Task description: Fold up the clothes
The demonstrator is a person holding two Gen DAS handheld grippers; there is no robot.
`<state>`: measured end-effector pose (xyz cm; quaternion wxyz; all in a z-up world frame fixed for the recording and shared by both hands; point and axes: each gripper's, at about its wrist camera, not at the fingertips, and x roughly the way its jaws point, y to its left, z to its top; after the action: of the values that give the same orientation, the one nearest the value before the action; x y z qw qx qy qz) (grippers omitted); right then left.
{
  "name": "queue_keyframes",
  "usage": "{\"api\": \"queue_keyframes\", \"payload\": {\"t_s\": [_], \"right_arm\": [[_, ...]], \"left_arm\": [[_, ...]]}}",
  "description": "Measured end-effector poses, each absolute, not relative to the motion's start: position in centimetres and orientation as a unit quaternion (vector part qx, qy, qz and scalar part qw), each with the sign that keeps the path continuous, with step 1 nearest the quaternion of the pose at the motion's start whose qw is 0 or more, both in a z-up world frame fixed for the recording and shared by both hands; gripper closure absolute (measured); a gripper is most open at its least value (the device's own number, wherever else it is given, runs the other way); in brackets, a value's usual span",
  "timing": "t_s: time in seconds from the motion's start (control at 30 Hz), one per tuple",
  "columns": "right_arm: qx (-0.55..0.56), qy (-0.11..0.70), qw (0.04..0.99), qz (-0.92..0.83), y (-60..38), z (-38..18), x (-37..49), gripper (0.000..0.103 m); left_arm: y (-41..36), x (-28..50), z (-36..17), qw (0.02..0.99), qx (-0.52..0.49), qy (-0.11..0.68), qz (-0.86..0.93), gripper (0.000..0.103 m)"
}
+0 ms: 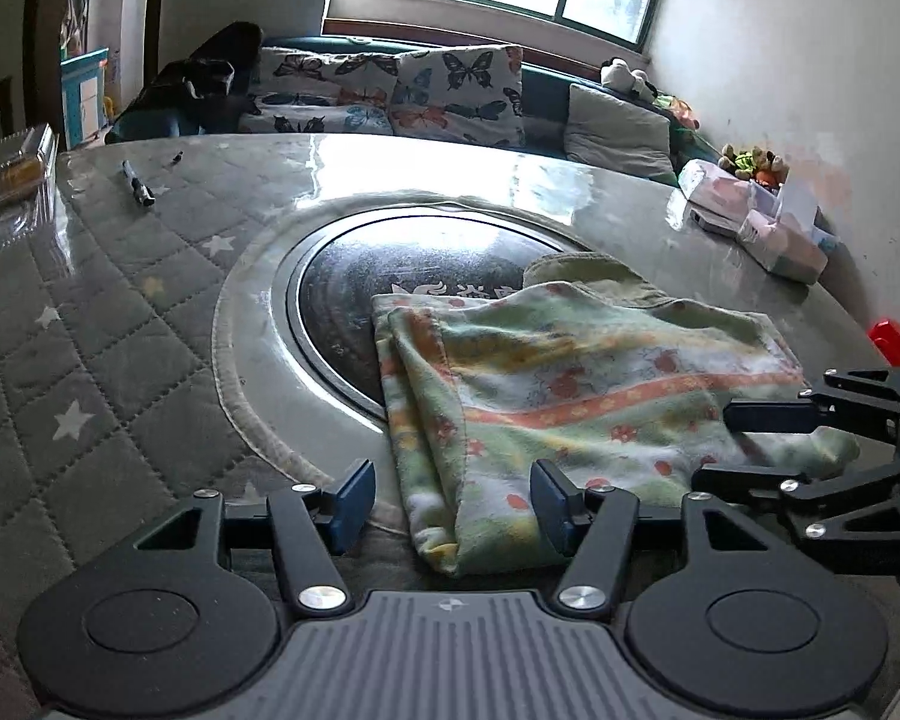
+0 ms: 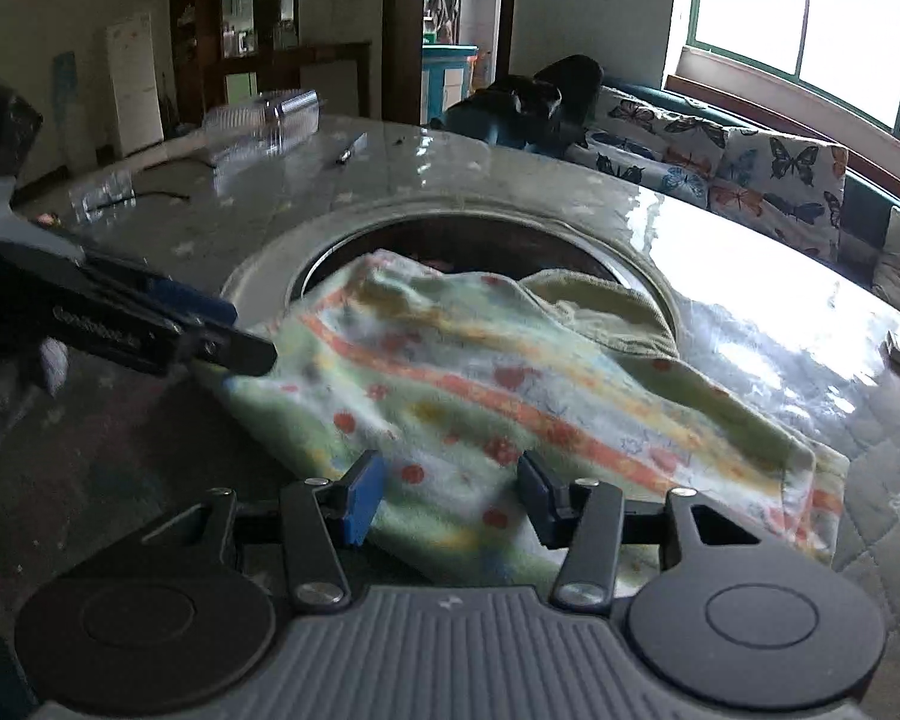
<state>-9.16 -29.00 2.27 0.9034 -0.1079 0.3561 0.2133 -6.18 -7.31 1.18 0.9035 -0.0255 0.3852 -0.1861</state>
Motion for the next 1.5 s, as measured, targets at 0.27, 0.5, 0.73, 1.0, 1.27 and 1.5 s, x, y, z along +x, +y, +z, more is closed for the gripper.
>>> {"api": "queue_keyframes", "payload": {"t_s": [0.27, 0.5, 0.73, 1.0, 1.27, 1.5], "right_arm": [[-0.139, 0.336, 0.899, 0.244, -26.4, 4.2, -9.5, 0.053], [-0.192, 0.324, 0.875, 0.304, -21.6, 4.3, -10.1, 0.053], [-0.229, 0.321, 0.859, 0.325, -18.3, 3.2, -10.0, 0.055], [-0.244, 0.329, 0.856, 0.316, -16.6, 1.6, -9.4, 0.071], [-0.185, 0.318, 0.874, 0.319, -18.4, 3.3, -9.0, 0.089], [-0.143, 0.300, 0.888, 0.316, -20.8, 5.3, -8.9, 0.091]], "left_arm": [[-4.1, -4.6, 2.8, 0.900, -0.097, 0.392, -0.163, 0.040], [-2.0, -3.5, 3.6, 0.895, -0.144, 0.397, -0.142, 0.038], [-1.9, -3.0, 3.4, 0.883, -0.176, 0.409, -0.151, 0.037], [-1.9, -2.2, 2.5, 0.861, -0.231, 0.431, -0.143, 0.034], [-2.2, -1.5, 1.9, 0.834, -0.292, 0.446, -0.141, 0.031], [-3.3, -0.8, 1.6, 0.813, -0.330, 0.459, -0.140, 0.031]]}}
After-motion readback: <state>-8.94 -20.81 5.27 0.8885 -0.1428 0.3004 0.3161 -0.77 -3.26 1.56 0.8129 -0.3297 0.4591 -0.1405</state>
